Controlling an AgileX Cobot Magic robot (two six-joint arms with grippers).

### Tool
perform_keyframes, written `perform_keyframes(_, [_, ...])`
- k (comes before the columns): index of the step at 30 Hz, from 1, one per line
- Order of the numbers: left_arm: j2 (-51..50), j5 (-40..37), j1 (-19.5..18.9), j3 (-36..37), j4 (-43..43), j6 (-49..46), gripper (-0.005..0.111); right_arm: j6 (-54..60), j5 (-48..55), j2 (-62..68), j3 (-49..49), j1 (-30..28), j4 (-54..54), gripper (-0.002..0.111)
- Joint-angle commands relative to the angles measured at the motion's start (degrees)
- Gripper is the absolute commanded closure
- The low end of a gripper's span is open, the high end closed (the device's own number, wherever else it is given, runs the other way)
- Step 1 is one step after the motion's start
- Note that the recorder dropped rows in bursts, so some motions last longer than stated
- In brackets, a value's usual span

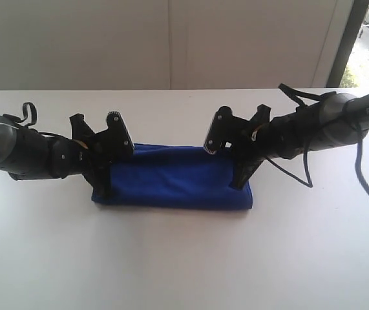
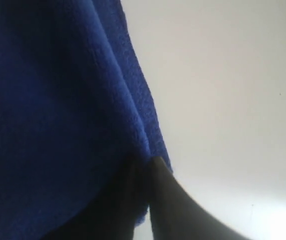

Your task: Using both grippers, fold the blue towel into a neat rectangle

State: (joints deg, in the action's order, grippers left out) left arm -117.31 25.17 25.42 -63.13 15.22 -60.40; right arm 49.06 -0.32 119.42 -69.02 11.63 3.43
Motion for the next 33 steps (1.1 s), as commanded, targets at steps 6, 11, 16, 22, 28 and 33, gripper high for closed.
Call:
perform_keyframes(6, [-0.11,7.09,-0.13,-0.29,0.37,0.19,0.032,-0.42,-2.58,-0.13,-0.33,-0.29,-0.19,0.044])
perform_keyframes(11, [1.56,9.67,-0.13,-0.29,1.84,-3.72,0.030,-0.42,-2.58,-2.73,-0.33,-0.29,-0.19,0.044])
perform_keyframes(16, [5.51,9.31,-0.13,-0.29,11.77,-9.82,0.030,-1.62,-1.22,-7.68,-0.33,-0.29,-0.34,0.045])
perform_keyframes(22, [14.16,-6.34,-0.01,-0.29,29.23,-11.79,0.042,-21.23,9.03,-16.13,-0.33,-0.29,-2.55,0.068])
perform_keyframes(28, [14.82,-25.17,-0.01,-0.29,27.37,-12.16,0.106,-20.71,26.87,-14.43,-2.94,-0.29,-5.32,0.108])
perform_keyframes(33, [10.41,-25.17,-0.01,-1.66,27.37,-11.61,0.107,-8.88,32.66,-8.77,-7.13,-0.29,-19.51,0.108])
